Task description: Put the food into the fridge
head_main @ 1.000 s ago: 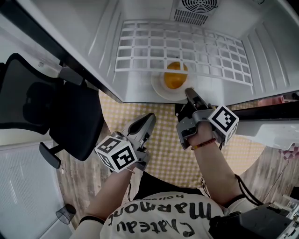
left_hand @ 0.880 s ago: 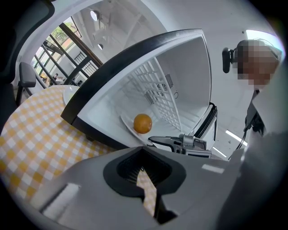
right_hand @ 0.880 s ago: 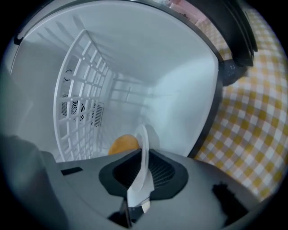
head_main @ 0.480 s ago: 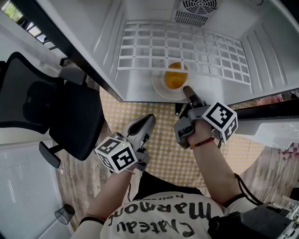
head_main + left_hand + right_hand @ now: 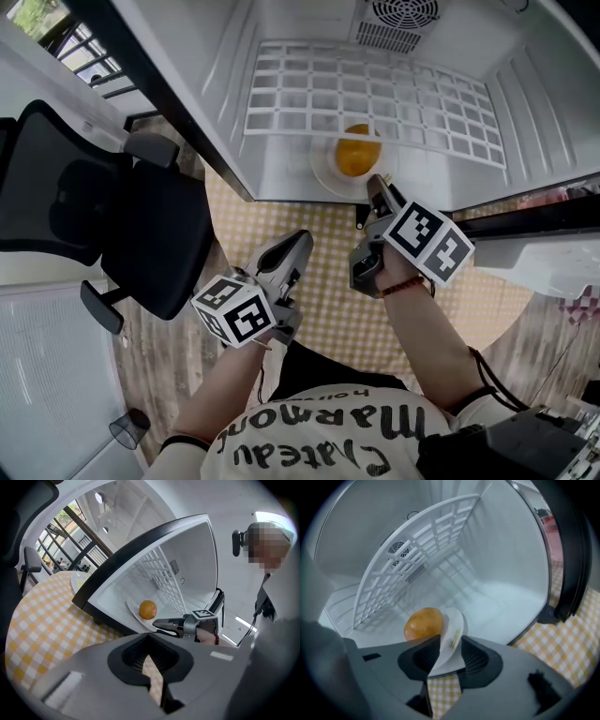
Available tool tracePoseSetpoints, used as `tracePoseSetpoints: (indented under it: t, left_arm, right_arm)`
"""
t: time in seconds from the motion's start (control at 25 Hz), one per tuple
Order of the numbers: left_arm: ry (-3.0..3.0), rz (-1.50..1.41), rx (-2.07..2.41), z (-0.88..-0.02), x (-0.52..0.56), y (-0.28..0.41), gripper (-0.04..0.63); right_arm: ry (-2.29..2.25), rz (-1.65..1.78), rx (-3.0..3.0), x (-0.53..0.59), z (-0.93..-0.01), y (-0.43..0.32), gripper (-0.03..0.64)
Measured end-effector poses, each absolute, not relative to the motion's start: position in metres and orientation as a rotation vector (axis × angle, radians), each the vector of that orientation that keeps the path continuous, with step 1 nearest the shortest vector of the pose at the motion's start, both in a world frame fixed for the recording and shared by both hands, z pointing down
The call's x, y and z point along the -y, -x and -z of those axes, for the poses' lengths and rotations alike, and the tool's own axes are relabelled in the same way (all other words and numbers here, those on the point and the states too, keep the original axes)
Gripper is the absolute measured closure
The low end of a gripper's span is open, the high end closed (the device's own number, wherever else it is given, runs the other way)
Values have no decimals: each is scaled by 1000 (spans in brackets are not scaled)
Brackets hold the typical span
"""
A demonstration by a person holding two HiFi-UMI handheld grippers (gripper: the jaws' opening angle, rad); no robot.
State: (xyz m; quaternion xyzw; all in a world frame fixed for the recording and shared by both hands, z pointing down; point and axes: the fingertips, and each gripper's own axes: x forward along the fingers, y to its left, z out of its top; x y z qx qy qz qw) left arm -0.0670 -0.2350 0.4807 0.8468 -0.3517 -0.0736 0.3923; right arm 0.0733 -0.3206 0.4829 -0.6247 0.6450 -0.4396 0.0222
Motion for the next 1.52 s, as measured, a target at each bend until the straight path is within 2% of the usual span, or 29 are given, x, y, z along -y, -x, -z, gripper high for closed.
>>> tracePoseSetpoints:
  t: [0.4, 0.68, 1.2, 1.28, 1.36, 1.52]
  left_arm:
    - [-2149, 205, 906, -475, 228, 75, 591]
    - [-2152, 230, 926, -466, 223, 84, 591]
    - [-2198, 265, 919, -435, 211, 87, 591]
    - [-2220, 270, 897, -425, 209, 83, 591]
    - [-2229, 288, 864, -411, 204, 78, 591]
    - [-2231, 361, 793, -368, 184, 71, 591]
  right_arm:
    - [2179, 1202, -2194, 318, -486, -70, 468]
    - [2309, 1081, -2265, 318, -484, -71, 433]
    - [2259, 961, -2285, 293, -447, -75, 430]
    - [2211, 913, -2304, 283, -431, -74, 456]
    - [2166, 867, -2331, 272, -414, -74, 570]
    - [2020, 822, -2420, 235, -381, -68, 598]
